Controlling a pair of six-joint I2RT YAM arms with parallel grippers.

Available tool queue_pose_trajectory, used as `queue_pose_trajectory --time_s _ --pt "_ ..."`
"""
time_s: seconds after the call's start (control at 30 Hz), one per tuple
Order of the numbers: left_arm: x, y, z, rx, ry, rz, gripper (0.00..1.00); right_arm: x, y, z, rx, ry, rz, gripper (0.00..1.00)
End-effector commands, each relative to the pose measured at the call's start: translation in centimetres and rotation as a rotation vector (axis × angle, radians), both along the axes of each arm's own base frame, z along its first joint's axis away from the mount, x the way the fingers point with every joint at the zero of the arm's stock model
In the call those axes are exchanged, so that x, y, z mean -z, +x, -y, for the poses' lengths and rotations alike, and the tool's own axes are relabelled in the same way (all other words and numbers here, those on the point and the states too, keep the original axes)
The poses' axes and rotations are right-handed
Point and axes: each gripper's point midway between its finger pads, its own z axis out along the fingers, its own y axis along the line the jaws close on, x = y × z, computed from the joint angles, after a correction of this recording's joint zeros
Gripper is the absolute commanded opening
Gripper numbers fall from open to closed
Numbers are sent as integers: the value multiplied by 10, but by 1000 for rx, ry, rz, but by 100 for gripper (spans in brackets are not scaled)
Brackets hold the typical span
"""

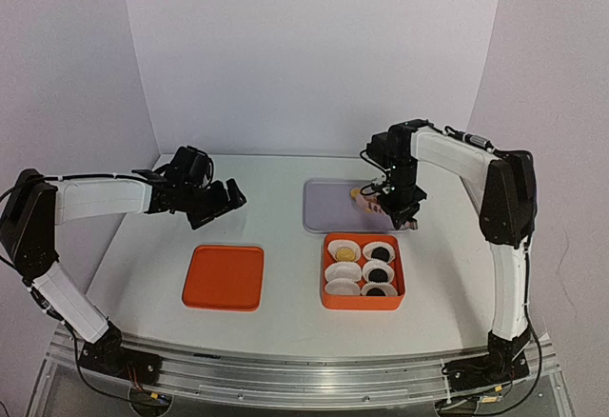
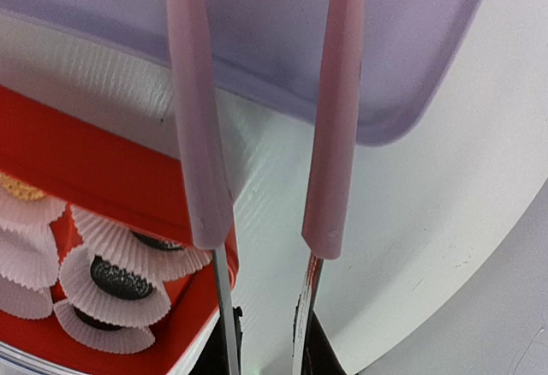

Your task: Pack the cookies

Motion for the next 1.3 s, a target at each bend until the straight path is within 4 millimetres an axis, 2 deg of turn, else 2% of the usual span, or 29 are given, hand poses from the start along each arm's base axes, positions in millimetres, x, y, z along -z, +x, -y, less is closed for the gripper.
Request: queue_pose_trajectory --time_s 0.0,0.13,0.27,0.4,0.5,0.7,1.27 --pt "-29 8 -1 -15 -25 67 100 -60 -45 9 -22 31 -3 0" --pt "-29 8 0 -11 -27 67 100 -71 -80 0 -82 57 -15 0" --pt "-30 7 -1 -12 -30 70 100 -82 -125 -16 -120 148 -64 0" --pt "-31 6 -2 -15 -28 72 100 -74 -177 -24 -176 182 -202 0" --pt "-31 5 -3 -17 -29 70 100 -68 -200 -16 -181 150 -279 0" --pt "-28 2 -3 -15 -34 61 100 -61 -220 -10 -190 147 -366 0" --pt "-26 -1 -4 -11 -34 60 100 -47 -236 -3 -219 88 -478 0"
